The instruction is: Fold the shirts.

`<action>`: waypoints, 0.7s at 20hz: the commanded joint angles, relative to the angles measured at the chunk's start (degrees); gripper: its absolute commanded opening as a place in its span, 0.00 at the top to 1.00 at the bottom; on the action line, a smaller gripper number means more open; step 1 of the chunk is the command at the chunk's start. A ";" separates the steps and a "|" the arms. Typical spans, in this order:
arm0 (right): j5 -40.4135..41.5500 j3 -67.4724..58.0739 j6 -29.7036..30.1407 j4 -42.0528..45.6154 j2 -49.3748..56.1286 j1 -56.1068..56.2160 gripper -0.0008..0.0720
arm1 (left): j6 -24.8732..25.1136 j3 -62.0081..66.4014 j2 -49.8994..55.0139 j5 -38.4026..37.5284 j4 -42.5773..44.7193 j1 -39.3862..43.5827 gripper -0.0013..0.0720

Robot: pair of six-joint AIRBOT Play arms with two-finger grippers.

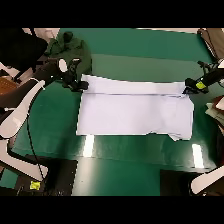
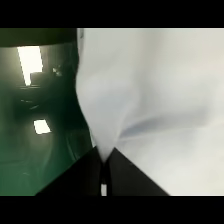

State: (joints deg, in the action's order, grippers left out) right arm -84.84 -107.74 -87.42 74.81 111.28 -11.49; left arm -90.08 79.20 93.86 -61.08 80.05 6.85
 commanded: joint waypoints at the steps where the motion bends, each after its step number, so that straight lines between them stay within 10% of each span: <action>1: -1.29 -3.19 -1.07 3.76 -0.02 -0.07 0.96 | 0.15 -0.04 -0.02 -2.23 0.31 -0.07 0.95; 4: -6.12 -3.32 0.04 4.52 0.74 -0.85 0.95 | 1.70 -0.04 -0.02 -4.46 -1.11 -0.07 0.95; 5: -7.32 -3.32 0.24 2.12 1.07 -1.60 0.75 | 4.02 -0.04 -0.20 -5.49 -3.54 -0.17 0.95; 7: -8.46 -3.32 0.50 -4.59 0.59 -3.74 0.44 | 5.57 -0.02 -1.88 -6.19 -5.22 -0.20 0.41; 14: -10.69 7.23 3.50 -12.83 -13.94 -13.03 0.34 | 4.90 -0.04 -13.60 -7.76 -0.85 -0.24 0.38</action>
State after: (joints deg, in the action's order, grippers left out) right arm -94.30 -106.59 -85.71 67.42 103.00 -21.15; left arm -85.38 79.18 83.90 -67.13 78.39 6.66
